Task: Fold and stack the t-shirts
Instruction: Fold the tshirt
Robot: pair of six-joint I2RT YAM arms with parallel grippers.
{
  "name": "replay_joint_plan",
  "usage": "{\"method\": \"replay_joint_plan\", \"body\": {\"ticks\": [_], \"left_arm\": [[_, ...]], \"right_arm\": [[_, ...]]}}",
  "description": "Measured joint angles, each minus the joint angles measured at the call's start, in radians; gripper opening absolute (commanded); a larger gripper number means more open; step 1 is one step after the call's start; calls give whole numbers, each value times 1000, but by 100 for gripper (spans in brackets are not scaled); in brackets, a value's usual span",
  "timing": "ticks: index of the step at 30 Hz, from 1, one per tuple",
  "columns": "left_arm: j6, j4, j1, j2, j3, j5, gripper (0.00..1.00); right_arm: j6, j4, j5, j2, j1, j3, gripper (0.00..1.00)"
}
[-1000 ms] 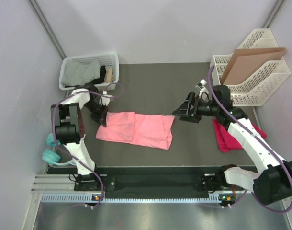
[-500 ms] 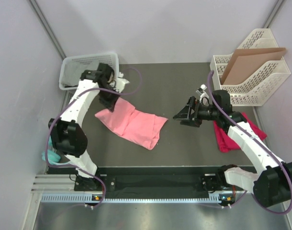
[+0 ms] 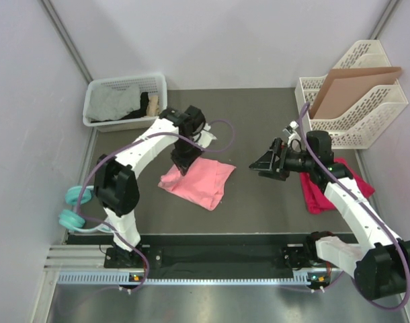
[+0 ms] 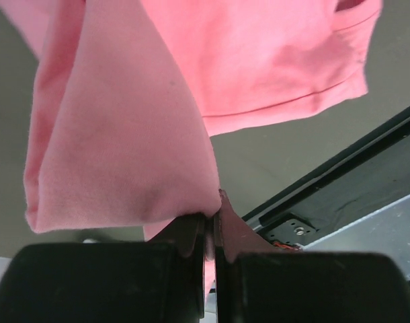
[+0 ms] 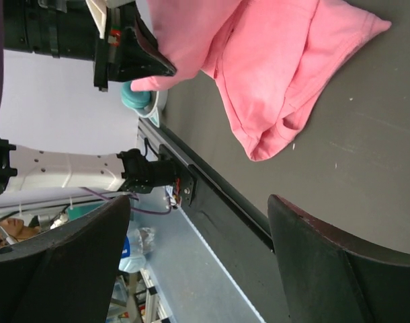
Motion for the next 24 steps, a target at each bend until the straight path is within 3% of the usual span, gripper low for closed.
{"method": "replay_joint_plan", "body": {"ticks": [7,19,21,22,24], "left_arm": [[-94,0,-102,109,52,50,0],[-165,30,-174,234,164,235,1],[-174,45,-178,254,165,257,21],[-179,55,-178,267,165,269,51],[-183,68,-178,289,165,287,89]], "right_arm": [[-10,-9,-16,-12,-8,-21,83],[-35,-55,-18,-50,-13,-32,83],[-38,-65,-16,-65,-13,-32,84],[-40,-69,-15,-73,-13,-32,84],[-41,-78,-15,-89,-13,-32,84]]}}
